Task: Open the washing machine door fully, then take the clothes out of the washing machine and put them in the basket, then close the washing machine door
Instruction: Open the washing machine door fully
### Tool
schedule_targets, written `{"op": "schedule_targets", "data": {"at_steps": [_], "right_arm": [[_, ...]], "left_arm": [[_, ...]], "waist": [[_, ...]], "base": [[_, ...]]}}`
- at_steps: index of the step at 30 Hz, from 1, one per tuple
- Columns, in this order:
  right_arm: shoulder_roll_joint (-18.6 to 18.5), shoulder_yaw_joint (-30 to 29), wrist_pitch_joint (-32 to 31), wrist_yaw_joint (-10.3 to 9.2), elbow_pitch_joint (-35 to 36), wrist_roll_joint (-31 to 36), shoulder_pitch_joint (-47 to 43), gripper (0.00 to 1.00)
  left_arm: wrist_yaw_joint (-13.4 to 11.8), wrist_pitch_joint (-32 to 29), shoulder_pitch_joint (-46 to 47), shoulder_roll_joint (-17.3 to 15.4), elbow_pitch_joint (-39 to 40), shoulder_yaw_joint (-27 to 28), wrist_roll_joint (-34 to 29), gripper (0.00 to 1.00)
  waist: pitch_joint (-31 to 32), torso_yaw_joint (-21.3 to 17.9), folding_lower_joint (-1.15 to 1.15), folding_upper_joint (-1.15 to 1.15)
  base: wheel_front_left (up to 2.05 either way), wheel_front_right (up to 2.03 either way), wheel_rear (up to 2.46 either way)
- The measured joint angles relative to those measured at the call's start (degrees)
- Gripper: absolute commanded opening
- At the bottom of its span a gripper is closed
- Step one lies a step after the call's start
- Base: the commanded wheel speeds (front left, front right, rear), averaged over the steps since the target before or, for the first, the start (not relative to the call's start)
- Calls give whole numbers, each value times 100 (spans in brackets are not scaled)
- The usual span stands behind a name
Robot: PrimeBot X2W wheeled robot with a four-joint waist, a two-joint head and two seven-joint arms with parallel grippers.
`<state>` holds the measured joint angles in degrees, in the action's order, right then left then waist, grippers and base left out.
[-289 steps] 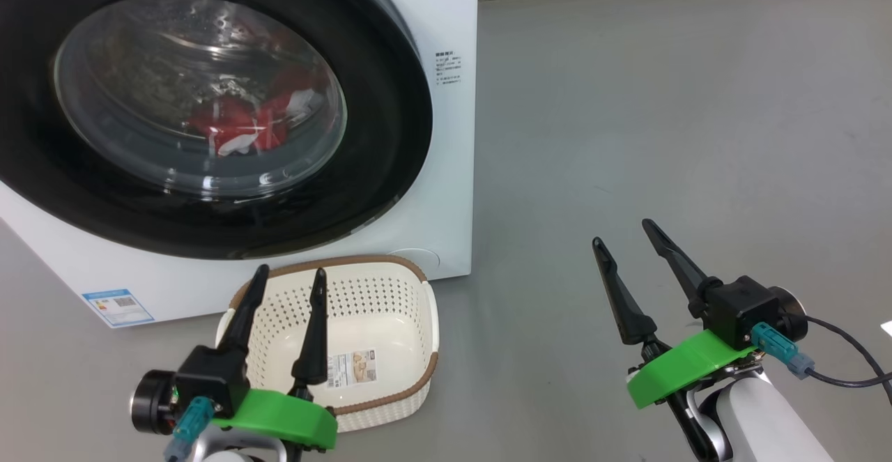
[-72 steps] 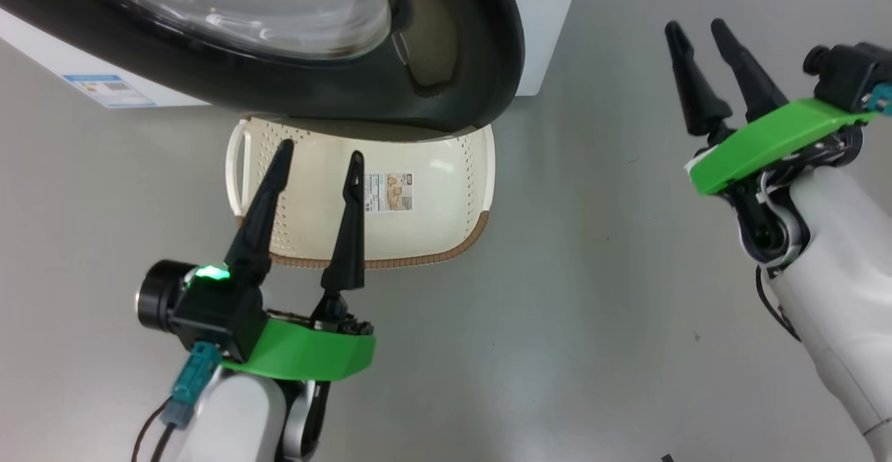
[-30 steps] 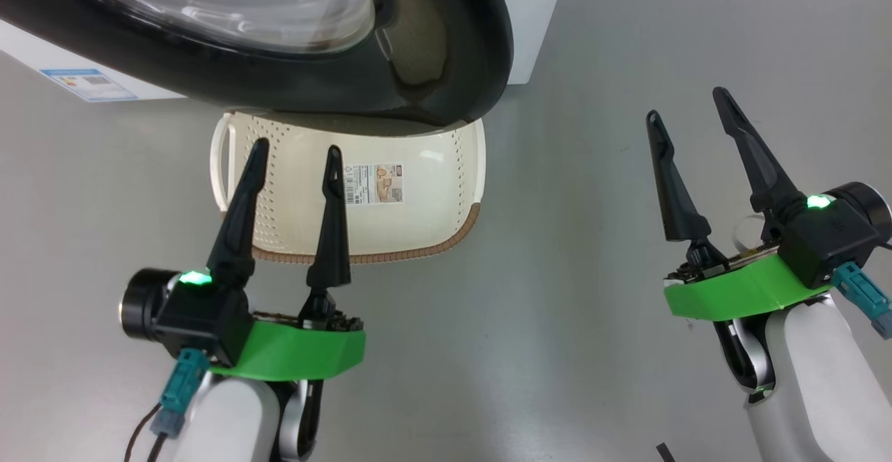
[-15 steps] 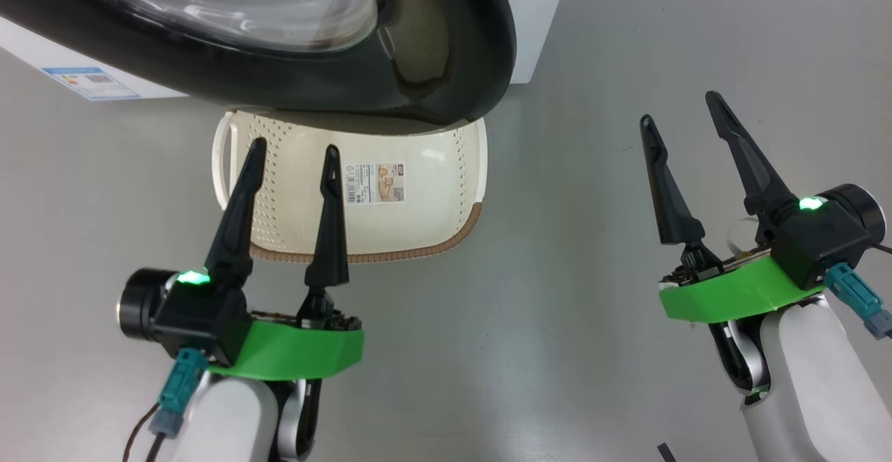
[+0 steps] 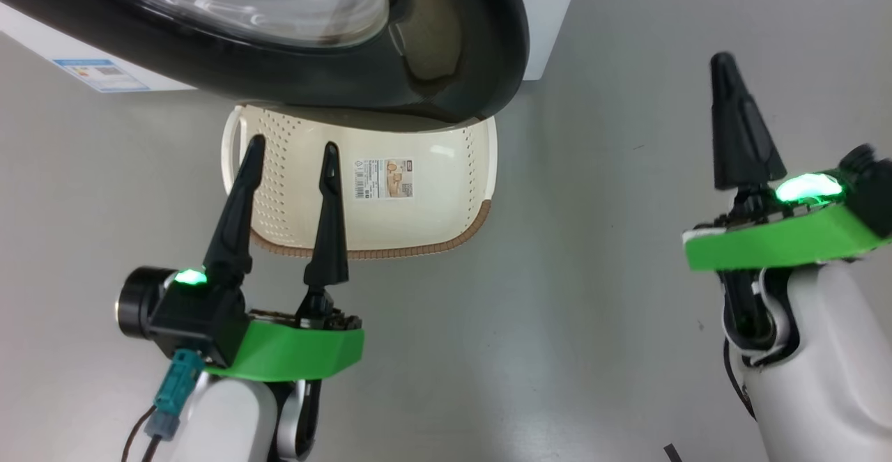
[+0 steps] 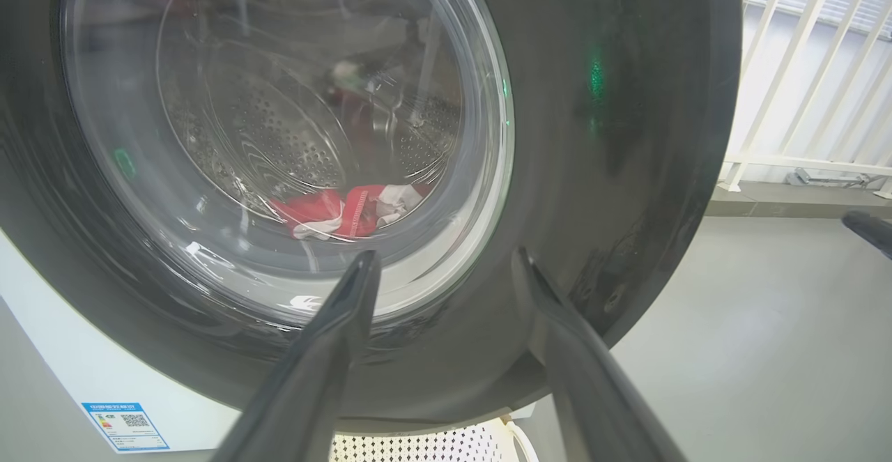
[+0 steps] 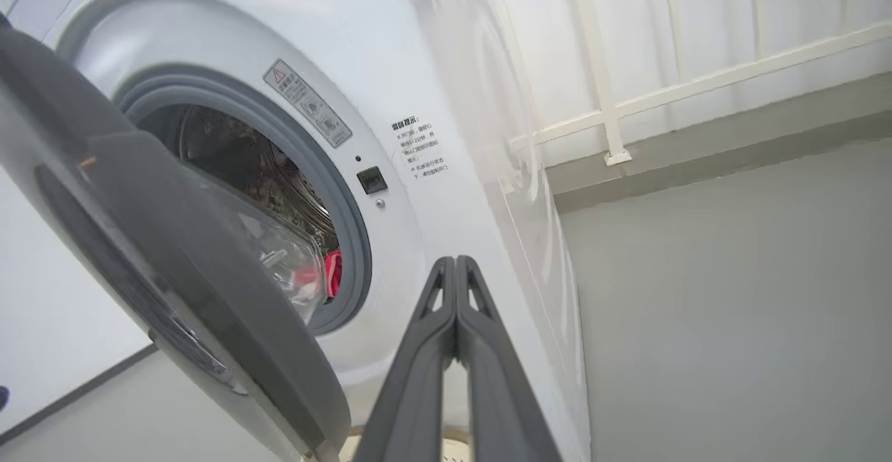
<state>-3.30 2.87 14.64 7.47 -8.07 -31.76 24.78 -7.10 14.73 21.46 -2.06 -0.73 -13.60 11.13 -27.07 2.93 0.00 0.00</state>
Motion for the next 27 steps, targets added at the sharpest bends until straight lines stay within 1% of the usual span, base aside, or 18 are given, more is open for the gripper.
{"op": "schedule_targets", "data": {"at_steps": [2,5,7,10,12,15,16,17,20,23,27], "right_arm": [[-5,80,0,0,-104,-713,172,0],[-11,402,-3,0,-241,-1780,521,0],[-15,541,-209,-1,-245,-2582,800,0],[-64,550,-661,-1,-245,-3717,1211,0],[-171,576,-1035,-1,-258,-4222,1439,0],[-210,580,-1635,-1,-360,-4971,1741,0],[-209,583,-2139,-1,-503,-5510,1917,0],[-210,591,-2398,-1,-556,-5748,2000,0],[-269,623,-3104,-1,-790,-6278,2262,0],[-310,651,-3825,-1,-1195,-6948,2480,0],[-431,877,-4714,-2,-1666,-7639,2753,0]], "left_arm": [[0,0,0,0,23,-1,0,100],[-1,0,0,0,38,-11,0,100],[-1,0,0,0,45,-30,0,100],[-1,0,1,0,53,-66,0,100],[-1,0,2,0,56,-88,0,100],[-3,0,4,1,60,-94,1,100],[-12,0,4,0,62,-100,3,100],[-12,0,4,0,63,-105,5,100],[-18,0,4,0,64,-121,45,100],[-19,0,4,1,63,-136,55,100],[-19,0,3,1,62,-149,55,100]], "waist": [[-3,27,0,0],[-18,57,0,0],[-36,76,0,0],[-65,114,0,0],[-83,145,0,0],[-108,197,0,0],[-118,234,0,0],[-123,252,0,0],[-132,303,0,0],[-129,344,0,0],[-131,378,0,0]], "base": [[0,0,0],[0,0,0],[0,0,0],[0,0,0],[0,0,0],[0,0,0],[0,0,0],[0,0,0],[0,0,0],[0,0,0],[0,0,0]]}}
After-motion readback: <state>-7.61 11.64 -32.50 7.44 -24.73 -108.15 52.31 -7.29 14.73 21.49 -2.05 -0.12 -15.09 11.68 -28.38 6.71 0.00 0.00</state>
